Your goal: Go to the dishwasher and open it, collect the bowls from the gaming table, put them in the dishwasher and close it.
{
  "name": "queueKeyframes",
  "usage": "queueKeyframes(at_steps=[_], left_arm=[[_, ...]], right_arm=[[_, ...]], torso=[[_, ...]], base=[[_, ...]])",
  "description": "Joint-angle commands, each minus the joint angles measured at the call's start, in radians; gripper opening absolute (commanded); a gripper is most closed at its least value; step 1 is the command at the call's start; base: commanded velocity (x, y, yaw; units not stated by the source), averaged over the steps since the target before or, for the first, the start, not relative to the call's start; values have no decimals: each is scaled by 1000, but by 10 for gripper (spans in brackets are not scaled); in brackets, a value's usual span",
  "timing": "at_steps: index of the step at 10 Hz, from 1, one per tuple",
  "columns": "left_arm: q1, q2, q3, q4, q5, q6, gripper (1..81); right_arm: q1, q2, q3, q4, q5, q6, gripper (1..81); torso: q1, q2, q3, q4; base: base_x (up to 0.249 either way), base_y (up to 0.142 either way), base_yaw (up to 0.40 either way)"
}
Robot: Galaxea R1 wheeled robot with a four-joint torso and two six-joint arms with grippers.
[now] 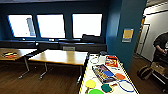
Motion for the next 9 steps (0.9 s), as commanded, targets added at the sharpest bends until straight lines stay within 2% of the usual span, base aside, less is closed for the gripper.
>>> queueKeyframes(at_steps=[1, 2, 7, 9], left_arm=[[-68, -6, 4, 1, 37, -2, 811], [-68, -6, 4, -1, 37, -4, 811], [-66, -9, 4, 1, 37, -4, 811], [-62, -38, 41, 4, 35, -2, 811]], right_arm=[[58, -3, 0, 1, -63, -3, 811], [56, -3, 0, 1, -63, -3, 811], [61, -16, 2, 4, -63, -3, 811], [59, -60, 62, 7, -63, -3, 811]], torso=[[1, 0, 0, 0], [1, 0, 0, 0], [1, 0, 0, 0], [1, 0, 0, 0]], base=[[0, -241, 0], [0, -124, 0], [0, 0, 0], [0, 0, 0]])
